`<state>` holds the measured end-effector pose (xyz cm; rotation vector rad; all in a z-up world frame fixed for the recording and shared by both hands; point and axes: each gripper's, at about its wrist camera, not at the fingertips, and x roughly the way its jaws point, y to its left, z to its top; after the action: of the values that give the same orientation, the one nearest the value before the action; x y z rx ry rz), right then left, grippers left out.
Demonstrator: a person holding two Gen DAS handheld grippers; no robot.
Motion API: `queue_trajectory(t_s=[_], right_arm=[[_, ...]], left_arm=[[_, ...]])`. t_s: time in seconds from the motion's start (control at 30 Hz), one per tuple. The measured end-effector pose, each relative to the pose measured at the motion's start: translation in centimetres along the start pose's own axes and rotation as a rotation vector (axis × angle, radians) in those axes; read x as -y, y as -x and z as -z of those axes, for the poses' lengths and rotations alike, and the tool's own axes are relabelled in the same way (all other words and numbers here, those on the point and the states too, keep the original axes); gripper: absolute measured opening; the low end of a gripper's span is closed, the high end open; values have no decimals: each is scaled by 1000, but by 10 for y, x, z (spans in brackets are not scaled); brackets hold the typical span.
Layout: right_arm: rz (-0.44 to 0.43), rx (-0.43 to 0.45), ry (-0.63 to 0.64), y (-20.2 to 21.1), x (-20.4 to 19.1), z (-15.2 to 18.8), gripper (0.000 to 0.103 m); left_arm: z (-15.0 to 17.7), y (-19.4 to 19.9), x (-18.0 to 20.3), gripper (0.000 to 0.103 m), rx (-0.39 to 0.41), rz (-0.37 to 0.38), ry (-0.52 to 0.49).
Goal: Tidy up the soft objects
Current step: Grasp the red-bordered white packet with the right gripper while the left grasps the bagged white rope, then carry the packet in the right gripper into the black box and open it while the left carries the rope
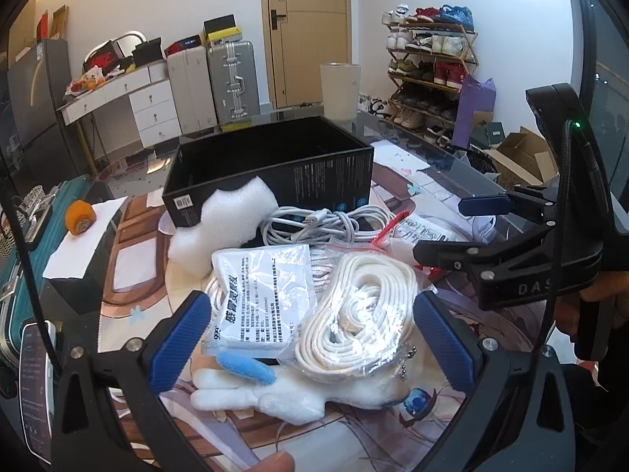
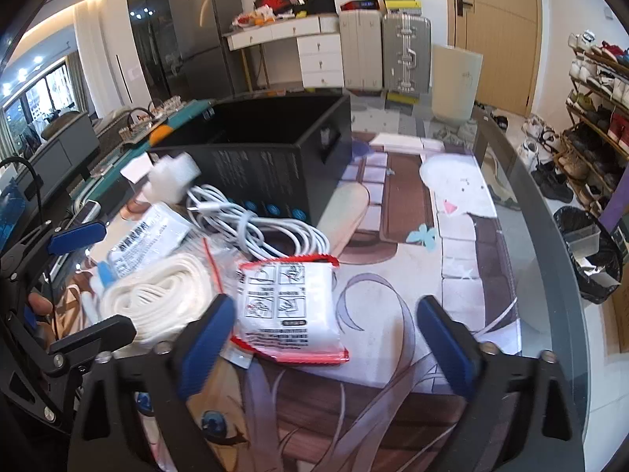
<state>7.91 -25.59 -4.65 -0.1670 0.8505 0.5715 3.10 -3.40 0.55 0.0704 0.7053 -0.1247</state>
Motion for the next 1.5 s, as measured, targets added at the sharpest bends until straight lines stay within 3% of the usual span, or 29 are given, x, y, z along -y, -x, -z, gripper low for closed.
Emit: queue_trajectory(t_s=[0.2, 0.4, 0.5, 0.57, 0.63, 0.87, 1.27, 1.5], right_arm=[[-26, -14, 16, -8, -1, -2, 87], [-29, -24, 20, -14, 2, 0, 65], [-50, -22, 19, -12, 3, 2, 54], [-60, -18, 23, -10, 3, 4, 50], [-60, -16, 35, -9, 1, 5, 49], [-67, 1, 60, -3, -8, 8, 46], [-66, 82, 75, 28, -20, 2, 46], [-70, 141, 94, 47, -31, -11, 46]], left_arm=[[-3, -10, 1, 103, -41, 30, -16], [-6, -17, 7, 101, -55, 46, -46], [-5, -20, 7, 88, -66, 78, -44], [-5, -21, 6, 67, -65, 101, -30], [-3, -22, 6, 54, -70, 115, -28], [0, -17, 11, 28, -60, 124, -69], [-4, 10, -9, 25, 11, 187, 25], [-13, 29, -25, 25, 73, 155, 66]])
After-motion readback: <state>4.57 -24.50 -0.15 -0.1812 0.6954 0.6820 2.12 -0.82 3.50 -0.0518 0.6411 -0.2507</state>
